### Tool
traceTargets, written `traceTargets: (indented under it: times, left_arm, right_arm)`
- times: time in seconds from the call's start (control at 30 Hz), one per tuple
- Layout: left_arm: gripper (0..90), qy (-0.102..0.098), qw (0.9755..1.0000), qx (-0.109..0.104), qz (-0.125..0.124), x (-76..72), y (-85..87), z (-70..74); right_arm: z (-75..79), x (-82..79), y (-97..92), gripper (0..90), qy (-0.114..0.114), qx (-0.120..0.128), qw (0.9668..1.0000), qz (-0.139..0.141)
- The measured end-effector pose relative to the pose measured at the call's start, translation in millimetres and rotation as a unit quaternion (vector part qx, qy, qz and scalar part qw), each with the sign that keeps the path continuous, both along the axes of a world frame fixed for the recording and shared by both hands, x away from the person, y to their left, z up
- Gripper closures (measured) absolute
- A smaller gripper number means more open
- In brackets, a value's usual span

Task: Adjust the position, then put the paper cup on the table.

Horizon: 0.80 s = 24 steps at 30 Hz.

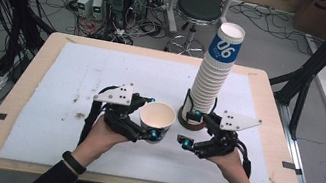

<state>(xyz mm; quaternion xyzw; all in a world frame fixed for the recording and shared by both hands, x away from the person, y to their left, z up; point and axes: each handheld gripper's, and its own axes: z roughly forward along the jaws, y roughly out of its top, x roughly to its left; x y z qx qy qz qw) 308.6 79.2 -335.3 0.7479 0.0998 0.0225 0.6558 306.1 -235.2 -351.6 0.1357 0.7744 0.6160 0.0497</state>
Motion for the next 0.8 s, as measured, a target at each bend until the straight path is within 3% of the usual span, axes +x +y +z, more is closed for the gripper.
traceTargets:
  times: [0.5, 0.8]
  left_arm:
    - [22.8, -0.005, 0.9997, 0.002, 0.024, 2.4, 16.8, 0.6]
    - [22.8, -0.008, 0.9996, 0.000, 0.027, 3.5, 19.1, 2.9]
  right_arm:
    - [5.8, 5.1, -39.6, 19.1, 0.004, 0.005, 0.9987, -0.050]
    - [7.3, 4.3, -51.1, 19.1, -0.003, 0.003, 0.9980, -0.063]
